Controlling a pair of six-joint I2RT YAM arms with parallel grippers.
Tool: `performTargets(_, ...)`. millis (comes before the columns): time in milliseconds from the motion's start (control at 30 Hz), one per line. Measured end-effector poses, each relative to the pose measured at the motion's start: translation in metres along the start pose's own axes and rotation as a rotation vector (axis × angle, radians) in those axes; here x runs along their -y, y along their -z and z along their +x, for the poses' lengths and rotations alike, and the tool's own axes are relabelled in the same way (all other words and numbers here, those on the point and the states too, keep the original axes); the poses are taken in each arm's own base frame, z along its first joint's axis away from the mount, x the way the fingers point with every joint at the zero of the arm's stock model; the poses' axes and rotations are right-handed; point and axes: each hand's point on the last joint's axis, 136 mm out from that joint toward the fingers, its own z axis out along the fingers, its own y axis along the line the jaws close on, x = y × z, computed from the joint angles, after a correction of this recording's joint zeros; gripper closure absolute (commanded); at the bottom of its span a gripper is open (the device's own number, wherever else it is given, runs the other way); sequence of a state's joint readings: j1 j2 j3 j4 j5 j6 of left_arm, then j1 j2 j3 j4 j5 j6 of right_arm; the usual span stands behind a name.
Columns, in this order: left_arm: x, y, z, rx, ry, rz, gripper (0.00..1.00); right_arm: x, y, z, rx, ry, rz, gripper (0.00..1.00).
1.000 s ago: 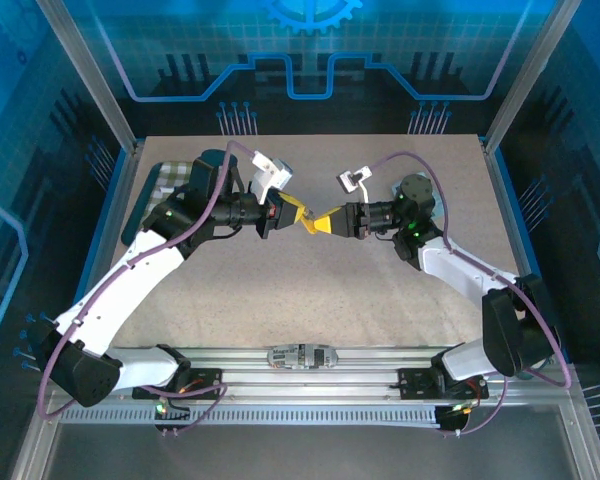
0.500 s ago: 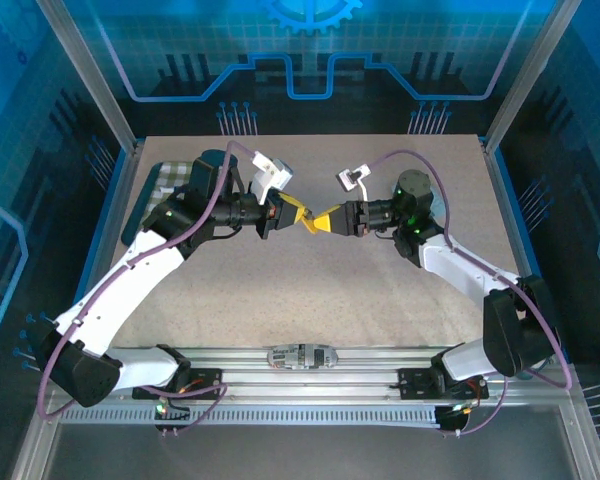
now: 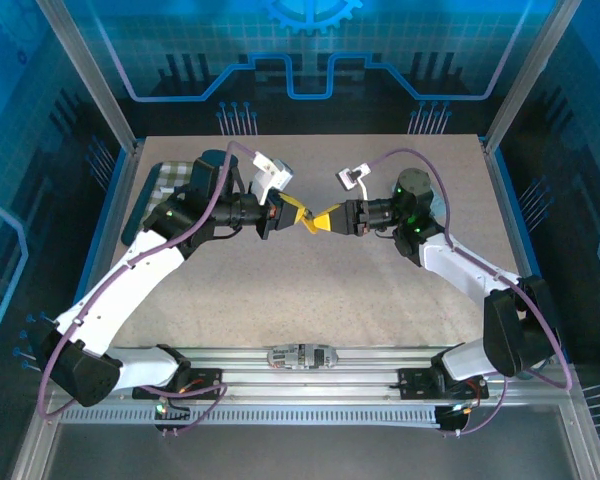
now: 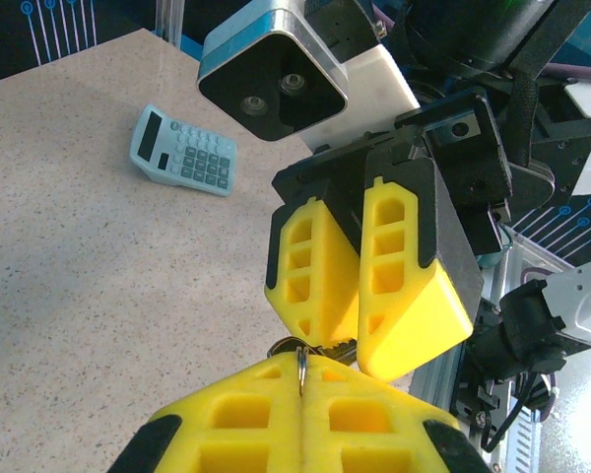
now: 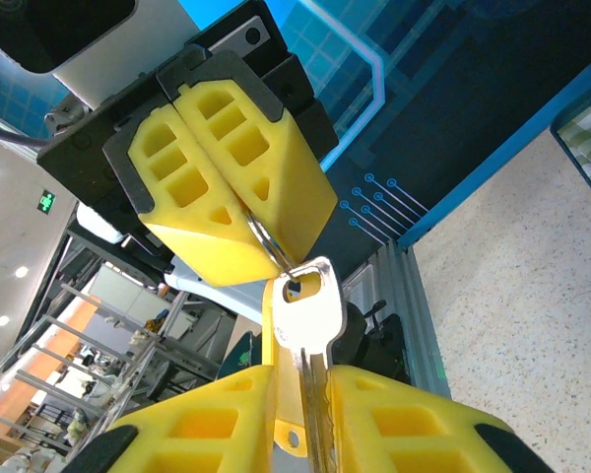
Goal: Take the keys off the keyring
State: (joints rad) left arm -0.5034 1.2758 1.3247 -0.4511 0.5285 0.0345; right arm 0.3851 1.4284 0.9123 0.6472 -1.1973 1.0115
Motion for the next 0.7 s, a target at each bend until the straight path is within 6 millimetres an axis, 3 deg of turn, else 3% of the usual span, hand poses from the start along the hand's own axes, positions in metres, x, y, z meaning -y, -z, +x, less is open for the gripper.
performTargets(167, 0.0016, -0.0008, 0.0005, -0.002, -0.004, 0.004, 1.0, -0.0008, -0.0002, -0.0013, -0.001, 0.007, 0.001, 0.83)
performTargets(333, 0.002, -0.002, 0.0016, -0.007, -0.005, 0.006, 1.0, 0.0003, -0.0003, -0.001, -0.004, 0.002, 0.005, 0.82)
performTargets(433, 0.0024, -0.0035, 0.0047, -0.019, -0.012, 0.009, 1.0, 0.0023, -0.0003, 0.0001, -0.008, -0.009, 0.011, 0.75)
performTargets(700, 0.002, -0.0061, 0.0095, -0.038, -0.01, 0.011, 1.0, 0.0026, 0.0, 0.0008, -0.011, -0.009, 0.021, 0.78)
